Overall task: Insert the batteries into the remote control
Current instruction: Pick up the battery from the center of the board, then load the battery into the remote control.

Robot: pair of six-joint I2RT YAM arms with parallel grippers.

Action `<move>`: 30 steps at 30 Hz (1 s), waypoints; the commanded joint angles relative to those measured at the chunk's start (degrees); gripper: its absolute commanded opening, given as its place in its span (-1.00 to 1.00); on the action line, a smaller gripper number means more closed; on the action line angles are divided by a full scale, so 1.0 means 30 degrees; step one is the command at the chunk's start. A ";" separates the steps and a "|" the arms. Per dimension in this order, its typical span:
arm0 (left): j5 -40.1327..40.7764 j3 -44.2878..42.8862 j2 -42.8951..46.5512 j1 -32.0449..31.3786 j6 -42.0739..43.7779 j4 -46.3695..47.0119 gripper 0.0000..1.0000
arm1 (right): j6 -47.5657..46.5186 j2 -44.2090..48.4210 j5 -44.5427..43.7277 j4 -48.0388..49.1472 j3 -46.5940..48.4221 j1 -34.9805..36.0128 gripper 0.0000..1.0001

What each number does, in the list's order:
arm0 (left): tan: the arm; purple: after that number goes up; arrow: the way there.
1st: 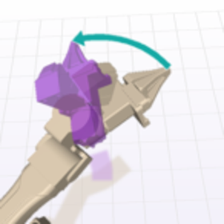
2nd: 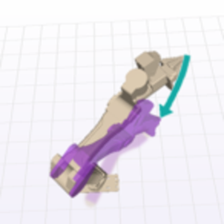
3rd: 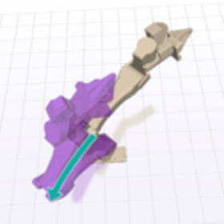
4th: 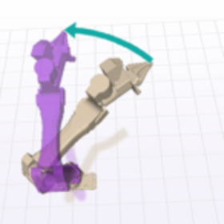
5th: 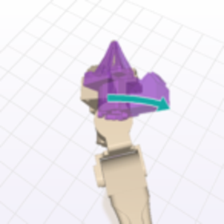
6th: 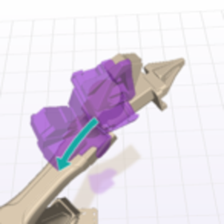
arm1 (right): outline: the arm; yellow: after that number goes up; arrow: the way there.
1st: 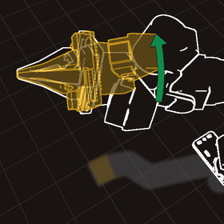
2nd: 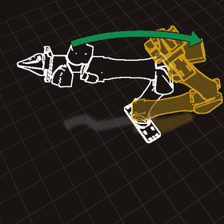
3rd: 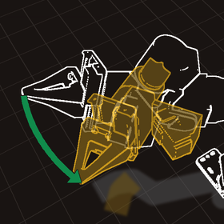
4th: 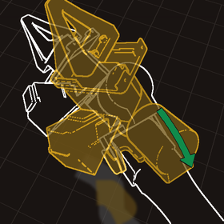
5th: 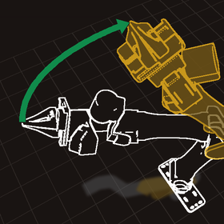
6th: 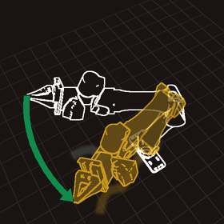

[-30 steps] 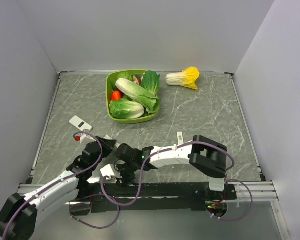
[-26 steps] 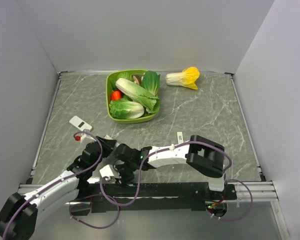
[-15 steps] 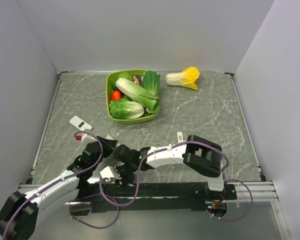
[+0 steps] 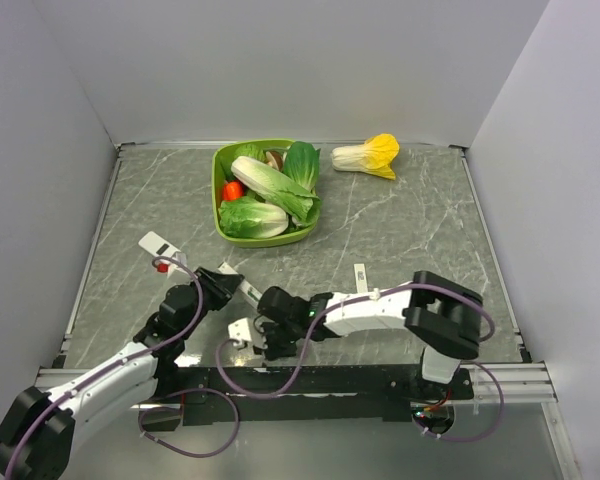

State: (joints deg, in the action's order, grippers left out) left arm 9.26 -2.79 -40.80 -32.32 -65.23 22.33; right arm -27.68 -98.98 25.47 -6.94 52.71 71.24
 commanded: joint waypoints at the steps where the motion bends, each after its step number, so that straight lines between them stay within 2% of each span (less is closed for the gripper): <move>1: -0.1415 0.2774 -0.0227 0.0049 0.0503 0.3192 -0.98 | 0.4351 0.3805 -0.2307 -0.0353 -0.0899 -0.0865 -1.00; 5: -0.1532 0.3067 -0.1369 0.0049 0.0737 0.4156 -0.98 | 0.7493 0.5626 -0.4033 -0.0061 -0.1455 -0.1949 -1.00; 9: -0.2234 0.3272 -0.2775 0.0049 0.1089 0.6465 -0.98 | 1.0300 0.7180 -0.4973 0.0145 -0.1574 -0.2799 -1.00; 15: -0.3290 0.3653 -0.3745 0.0049 0.0037 0.8816 -0.98 | 1.1978 0.7799 -0.6350 -0.1873 0.0269 -0.3181 -1.00; 22: -0.3847 0.3887 -0.1992 0.0049 -0.1780 0.8819 -0.98 | 1.3620 0.7768 -0.7670 -0.4306 0.2262 -0.3269 -1.00; 30: -0.4198 0.3888 0.0821 0.0049 -0.3245 0.7032 -0.98 | 1.3007 0.7798 -0.8462 -0.5625 0.3845 -0.3211 -1.00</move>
State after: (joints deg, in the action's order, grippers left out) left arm -1.72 -2.59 -41.78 -32.32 -71.48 43.03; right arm 11.09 -76.82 2.50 -20.97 59.70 61.82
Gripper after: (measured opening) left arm 0.316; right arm 0.056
